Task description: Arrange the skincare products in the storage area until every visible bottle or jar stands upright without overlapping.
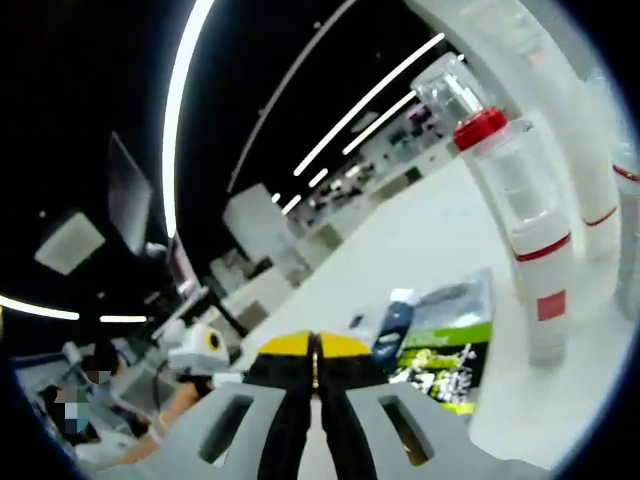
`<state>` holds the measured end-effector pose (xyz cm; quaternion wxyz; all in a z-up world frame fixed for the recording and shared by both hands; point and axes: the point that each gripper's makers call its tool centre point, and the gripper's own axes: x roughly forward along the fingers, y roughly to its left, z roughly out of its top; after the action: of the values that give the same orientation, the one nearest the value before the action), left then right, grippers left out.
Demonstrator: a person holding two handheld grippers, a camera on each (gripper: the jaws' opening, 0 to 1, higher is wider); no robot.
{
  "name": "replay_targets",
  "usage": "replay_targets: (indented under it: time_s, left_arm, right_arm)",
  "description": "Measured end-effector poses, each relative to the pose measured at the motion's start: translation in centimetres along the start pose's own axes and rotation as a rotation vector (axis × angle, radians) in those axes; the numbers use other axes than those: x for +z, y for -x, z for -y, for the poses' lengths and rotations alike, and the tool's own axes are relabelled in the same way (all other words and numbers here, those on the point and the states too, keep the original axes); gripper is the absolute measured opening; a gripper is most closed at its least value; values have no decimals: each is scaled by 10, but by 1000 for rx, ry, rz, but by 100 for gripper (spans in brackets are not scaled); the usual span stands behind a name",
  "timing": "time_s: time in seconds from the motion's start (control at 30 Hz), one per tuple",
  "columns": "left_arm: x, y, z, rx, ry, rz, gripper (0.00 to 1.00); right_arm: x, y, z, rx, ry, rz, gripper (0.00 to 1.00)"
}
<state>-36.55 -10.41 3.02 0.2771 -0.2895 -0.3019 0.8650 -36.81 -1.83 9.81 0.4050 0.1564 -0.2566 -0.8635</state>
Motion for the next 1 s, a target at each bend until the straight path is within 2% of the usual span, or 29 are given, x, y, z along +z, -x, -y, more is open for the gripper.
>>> replay_targets:
  time_s: [0.27, 0.8, 1.0]
  left_arm:
    - [3, 1, -2, 8, -29, 16, 11]
    - [9, 6, -5, 35, -73, 56, 19]
    - [13, 9, -5, 49, -88, 90, 21]
  right_arm:
    - [-2, -2, 3, -6, -14, -17, 0]
    - [7, -7, 12, -10, -17, -16, 0]
    - [8, -7, 11, -4, -17, -12, 0]
